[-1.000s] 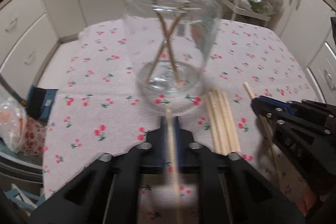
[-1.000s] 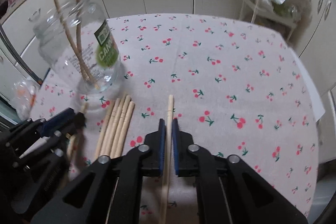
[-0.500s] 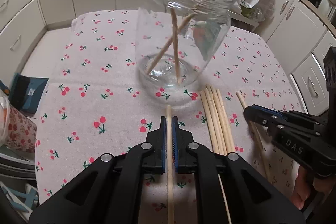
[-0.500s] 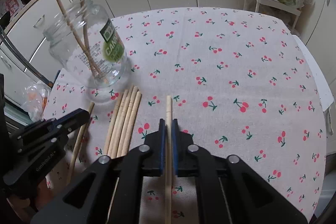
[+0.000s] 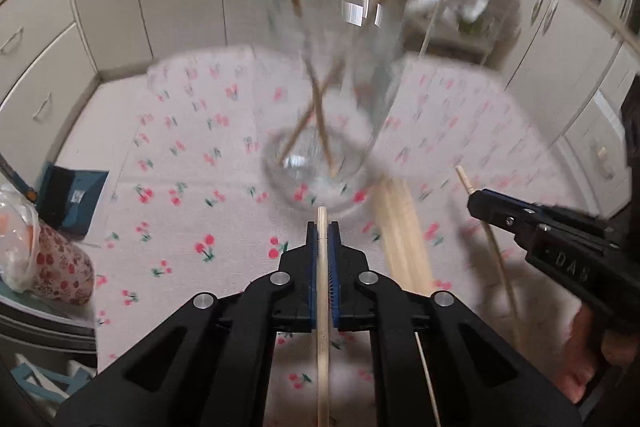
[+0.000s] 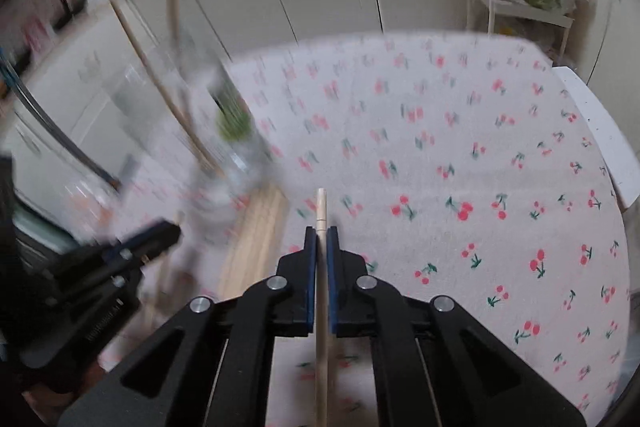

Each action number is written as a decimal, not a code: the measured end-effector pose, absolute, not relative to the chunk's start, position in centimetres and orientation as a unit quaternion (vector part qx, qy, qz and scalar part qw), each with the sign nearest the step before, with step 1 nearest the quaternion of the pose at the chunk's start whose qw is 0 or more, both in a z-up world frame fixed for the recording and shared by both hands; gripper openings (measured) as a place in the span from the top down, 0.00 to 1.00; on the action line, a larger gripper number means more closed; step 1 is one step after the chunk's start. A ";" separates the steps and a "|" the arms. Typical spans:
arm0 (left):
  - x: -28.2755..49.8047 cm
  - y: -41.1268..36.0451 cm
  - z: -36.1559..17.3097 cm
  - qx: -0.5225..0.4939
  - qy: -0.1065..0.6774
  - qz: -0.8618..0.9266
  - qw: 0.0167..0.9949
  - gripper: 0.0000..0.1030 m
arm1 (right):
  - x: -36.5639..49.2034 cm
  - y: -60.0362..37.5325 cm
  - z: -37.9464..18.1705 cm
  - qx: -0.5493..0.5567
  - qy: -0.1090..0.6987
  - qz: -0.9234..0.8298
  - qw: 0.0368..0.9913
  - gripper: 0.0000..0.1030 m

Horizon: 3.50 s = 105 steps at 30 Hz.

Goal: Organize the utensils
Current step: 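Raise both held sticks above the glass jar, then open both grippers to release the sticks into the jar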

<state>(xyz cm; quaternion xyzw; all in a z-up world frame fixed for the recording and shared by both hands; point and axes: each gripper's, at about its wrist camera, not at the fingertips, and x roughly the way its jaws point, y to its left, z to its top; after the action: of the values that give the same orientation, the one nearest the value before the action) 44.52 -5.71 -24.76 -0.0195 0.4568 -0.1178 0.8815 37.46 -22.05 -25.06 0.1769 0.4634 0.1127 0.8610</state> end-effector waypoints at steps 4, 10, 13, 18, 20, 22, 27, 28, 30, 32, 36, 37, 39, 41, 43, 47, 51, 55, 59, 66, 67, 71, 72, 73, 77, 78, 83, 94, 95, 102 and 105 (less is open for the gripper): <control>41.9 -3.4 -18.3 -0.077 0.360 -0.136 0.920 0.95 | 35.6 -23.3 -19.6 0.244 0.346 0.126 0.897 0.94; 39.7 -0.7 -9.7 -0.150 0.209 -0.129 0.958 0.95 | 33.5 -22.6 -11.3 0.259 0.166 0.116 0.944 0.94; 39.2 0.5 -6.5 -0.183 0.138 -0.115 0.967 0.95 | 33.2 -22.5 -7.9 0.249 0.084 0.110 0.959 0.94; 39.5 1.4 -4.3 -0.217 0.076 -0.094 0.969 0.95 | 33.7 -21.3 -5.4 0.233 0.010 0.106 0.967 0.94; 40.2 1.5 -4.0 -0.224 0.063 -0.086 0.969 0.95 | 34.1 -20.8 -5.0 0.229 -0.003 0.106 0.968 0.94; 40.7 1.8 -4.2 -0.227 0.050 -0.080 0.969 0.95 | 34.9 -20.4 -4.9 0.226 -0.013 0.103 0.968 0.94; 43.7 1.1 -5.0 -0.240 0.036 -0.067 0.968 0.95 | 37.4 -20.1 -5.4 0.228 -0.021 0.099 0.968 0.94; 44.1 1.0 -5.1 -0.241 0.035 -0.065 0.968 0.95 | 37.6 -20.0 -5.6 0.228 -0.021 0.099 0.968 0.94; 45.7 1.0 -5.8 -0.247 0.034 -0.059 0.967 0.95 | 38.4 -19.9 -6.2 0.229 -0.020 0.099 0.968 0.94; 46.8 1.0 -6.4 -0.252 0.031 -0.053 0.966 0.95 | 38.9 -19.7 -6.8 0.227 -0.019 0.100 0.969 0.94; 48.6 1.0 -7.6 -0.251 0.034 -0.048 0.966 0.95 | 40.4 -19.5 -8.3 0.225 -0.007 0.099 0.969 0.94; 48.6 1.0 -7.8 -0.250 0.034 -0.048 0.966 0.95 | 40.8 -19.6 -8.8 0.227 -0.002 0.099 0.969 0.94; 49.1 1.1 -8.5 -0.249 0.039 -0.048 0.966 0.95 | 41.4 -19.8 -9.6 0.231 0.009 0.096 0.968 0.94; 49.4 1.3 -9.3 -0.249 0.045 -0.046 0.966 0.95 | 41.7 -20.0 -10.1 0.235 0.014 0.094 0.967 0.94; 49.6 1.8 -10.0 -0.252 0.051 -0.043 0.965 0.95 | 41.9 -20.2 -10.7 0.240 0.020 0.093 0.966 0.94; 48.9 2.6 -10.6 -0.256 0.058 -0.044 0.964 0.95 | 42.5 -20.2 -11.2 0.253 0.030 0.096 0.962 0.94; 47.7 2.3 -9.7 -0.248 0.047 -0.053 0.966 0.95 | 42.8 -20.1 -11.2 0.257 0.033 0.096 0.961 0.94; 47.0 2.3 -8.4 -0.242 0.040 -0.060 0.967 0.95 | 43.0 -20.1 -11.3 0.259 0.035 0.094 0.961 0.94; 47.0 2.0 -8.4 -0.227 0.057 -0.063 0.970 0.95 | 43.1 -20.0 -11.4 0.257 0.036 0.091 0.961 0.94; 47.1 0.8 -10.6 -0.194 0.090 -0.070 0.974 0.95 | 44.2 -19.1 -12.4 0.242 0.039 0.083 0.966 0.94; 47.2 0.7 -10.9 -0.189 0.094 -0.070 0.975 0.95 | 44.3 -18.9 -12.5 0.240 0.039 0.083 0.966 0.94; 47.7 0.2 -12.1 -0.177 0.112 -0.071 0.975 0.95 | 44.7 -18.3 -13.3 0.229 0.040 0.081 0.969 0.94; 47.8 0.1 -12.4 -0.174 0.117 -0.072 0.975 0.95 | 44.8 -18.2 -13.5 0.227 0.041 0.080 0.970 0.94; 48.0 -0.1 -12.8 -0.170 0.123 -0.072 0.975 0.95 | 44.9 -18.1 -13.7 0.225 0.042 0.079 0.970 0.94; 48.8 -0.4 -13.9 -0.164 0.147 -0.074 0.973 0.95 | 45.3 -17.7 -14.7 0.217 0.049 0.075 0.972 0.94; 49.3 -0.4 -14.3 -0.165 0.159 -0.075 0.971 0.95 | 45.3 -17.6 -15.0 0.215 0.050 0.074 0.972 0.93; 50.2 0.0 -15.4 -0.176 0.184 -0.081 0.964 0.95 | 45.4 -17.7 -15.8 0.211 0.055 0.067 0.974 0.91; 50.9 0.7 -15.8 -0.193 0.202 -0.091 0.956 0.95 | 45.1 -16.8 -14.5 0.183 0.032 0.076 0.980 0.92; 50.9 0.7 -15.7 -0.193 0.201 -0.090 0.956 0.95 | 45.0 -16.8 -14.7 0.184 0.035 0.076 0.979 0.92; 50.3 1.5 -15.4 -0.195 0.203 -0.085 0.956 0.95 | 43.0 -17.6 -15.8 0.181 0.060 0.078 0.979 0.92; 49.4 2.1 -15.1 -0.197 0.204 -0.080 0.956 0.92 | 41.1 -18.3 -16.1 0.178 0.083 0.079 0.977 0.92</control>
<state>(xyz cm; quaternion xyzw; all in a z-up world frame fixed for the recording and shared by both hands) 49.45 2.08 -15.07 -0.1974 0.2039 -0.0797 0.9556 41.08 -18.34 -16.14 0.1782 0.0831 0.0794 0.9773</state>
